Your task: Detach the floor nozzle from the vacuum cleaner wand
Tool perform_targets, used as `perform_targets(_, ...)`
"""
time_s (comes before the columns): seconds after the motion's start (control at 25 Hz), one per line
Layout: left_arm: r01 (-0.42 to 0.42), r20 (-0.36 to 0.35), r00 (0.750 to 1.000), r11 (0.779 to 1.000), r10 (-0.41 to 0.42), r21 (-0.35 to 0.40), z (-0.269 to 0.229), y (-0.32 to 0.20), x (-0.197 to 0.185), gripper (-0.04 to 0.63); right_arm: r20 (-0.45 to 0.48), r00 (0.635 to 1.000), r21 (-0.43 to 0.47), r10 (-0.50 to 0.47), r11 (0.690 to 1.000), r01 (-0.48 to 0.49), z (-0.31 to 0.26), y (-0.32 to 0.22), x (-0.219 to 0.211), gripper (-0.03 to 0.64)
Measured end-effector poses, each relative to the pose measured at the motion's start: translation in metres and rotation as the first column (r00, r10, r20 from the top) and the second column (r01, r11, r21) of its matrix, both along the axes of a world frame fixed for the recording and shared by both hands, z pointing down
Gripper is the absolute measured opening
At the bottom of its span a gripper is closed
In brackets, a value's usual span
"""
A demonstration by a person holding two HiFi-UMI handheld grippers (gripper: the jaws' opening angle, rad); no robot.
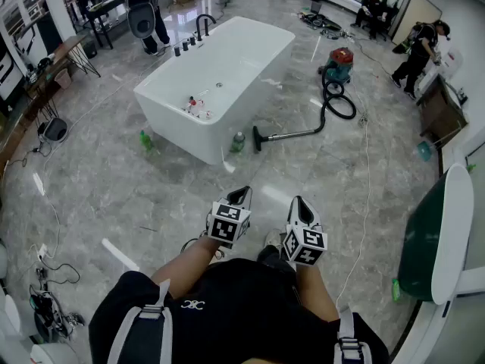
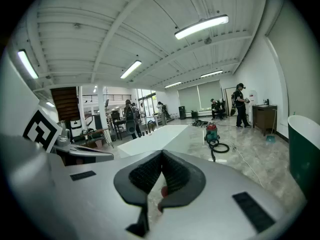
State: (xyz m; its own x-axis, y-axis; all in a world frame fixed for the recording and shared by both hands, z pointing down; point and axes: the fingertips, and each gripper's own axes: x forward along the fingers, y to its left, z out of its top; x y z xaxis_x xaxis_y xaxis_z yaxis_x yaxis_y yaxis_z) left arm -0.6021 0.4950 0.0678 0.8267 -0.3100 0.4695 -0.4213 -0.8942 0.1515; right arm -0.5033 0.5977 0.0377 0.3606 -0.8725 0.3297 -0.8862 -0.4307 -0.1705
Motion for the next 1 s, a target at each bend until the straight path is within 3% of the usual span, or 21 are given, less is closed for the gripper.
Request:
perform_targets(0.4, -0.003, 0.017, 1.0, 0.999, 0.002, 0.04, -0.004, -0.055, 0.093, -0.002, 0.054, 0.999, 0.052, 0.001, 0.999, -0.004, -0.004, -0.065, 0.108, 0.006)
perform_targets(0.84, -0.005, 0.013, 1.0, 0.998, 0.004, 0.059, -0.02, -0.103, 0.272, -0.001, 0.041, 0.999, 0.074, -0.028, 0.997, 0.025, -0.024, -0.128, 0.288, 0.006)
perform_targets(1.0, -0.008, 0.002, 1.0, 0.998, 0.008, 0.062, -0.018, -0.113, 0.328, -0.002, 0.034, 0.998, 0.069, -0.043, 0.997, 0.041, -0.02, -0.139, 0.334, 0.006)
